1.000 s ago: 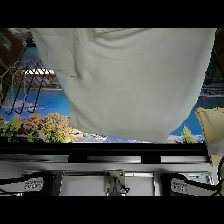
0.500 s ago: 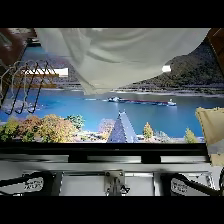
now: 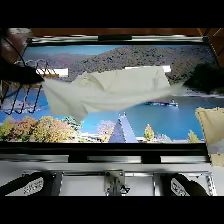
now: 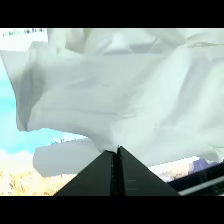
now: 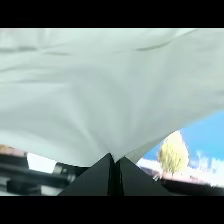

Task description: Fold the shirts.

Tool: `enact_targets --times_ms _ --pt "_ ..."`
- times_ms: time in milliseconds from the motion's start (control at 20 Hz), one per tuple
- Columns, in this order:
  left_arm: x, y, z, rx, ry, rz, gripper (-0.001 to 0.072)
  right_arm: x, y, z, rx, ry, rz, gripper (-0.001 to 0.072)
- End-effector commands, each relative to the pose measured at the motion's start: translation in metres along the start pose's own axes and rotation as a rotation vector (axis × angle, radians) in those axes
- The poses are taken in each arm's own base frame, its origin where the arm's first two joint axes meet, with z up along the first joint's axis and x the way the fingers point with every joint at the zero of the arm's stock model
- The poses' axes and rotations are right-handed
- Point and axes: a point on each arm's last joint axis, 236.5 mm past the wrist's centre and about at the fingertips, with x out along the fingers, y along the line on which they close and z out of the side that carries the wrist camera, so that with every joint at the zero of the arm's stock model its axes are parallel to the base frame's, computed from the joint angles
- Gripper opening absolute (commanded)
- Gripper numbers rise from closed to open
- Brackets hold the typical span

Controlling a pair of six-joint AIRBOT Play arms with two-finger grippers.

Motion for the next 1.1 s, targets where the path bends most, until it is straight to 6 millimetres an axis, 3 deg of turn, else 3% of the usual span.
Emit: enact_targets --times_ms 0,50,150,250,400,500,550,650,850,900,1000,1050 --pt "0.047 0.018 -0.082 -0.153 0.236 0.014 0.0047 0.052 -0.026 -0.101 0.154 0.243 -0.001 0.0077" --pt "0.056 0.020 -0.099 -0.186 0.283 0.010 0.0047 0.067 -0.032 -0.125 0.203 0.299 0.004 0.0078" --pt "0.070 0.022 -0.123 -0.240 0.347 0.007 0.0047 0.090 -0.022 -0.160 0.276 0.382 0.092 0.0078" --pt "0.076 0.028 -0.134 -0.266 0.369 0.025 0.0047 0.107 -0.012 -0.174 0.279 0.407 0.140 0.0079" --pt "0.073 0.048 -0.134 -0.271 0.357 0.103 0.0047 0.120 -0.002 -0.173 0.201 0.385 0.127 0.0108" --pt "0.069 0.060 -0.135 -0.293 0.352 0.127 0.0047 0.124 0.003 -0.167 0.188 0.356 0.137 0.0497" --pt "0.067 0.068 -0.135 -0.309 0.347 0.139 0.0047 0.122 0.004 -0.164 0.165 0.347 0.145 0.0515" --pt "0.062 0.078 -0.136 -0.339 0.335 0.150 0.0047 0.113 0.007 -0.146 0.085 0.293 0.142 0.0515" --pt "0.061 0.080 -0.136 -0.320 0.332 0.147 0.0047 0.074 -0.007 -0.043 -0.059 -0.040 -0.025 0.0515" --pt "0.061 0.079 -0.135 -0.318 0.332 0.143 0.0047 0.068 -0.008 -0.025 -0.068 -0.077 -0.047 0.0515" --pt "0.062 0.078 -0.135 -0.314 0.333 0.141 0.0047 0.074 -0.010 -0.007 -0.068 -0.070 -0.054 0.0517" --pt "0.062 0.078 -0.135 -0.314 0.333 0.142 0.0047 0.082 -0.014 -0.002 -0.060 -0.053 -0.055 0.0554"
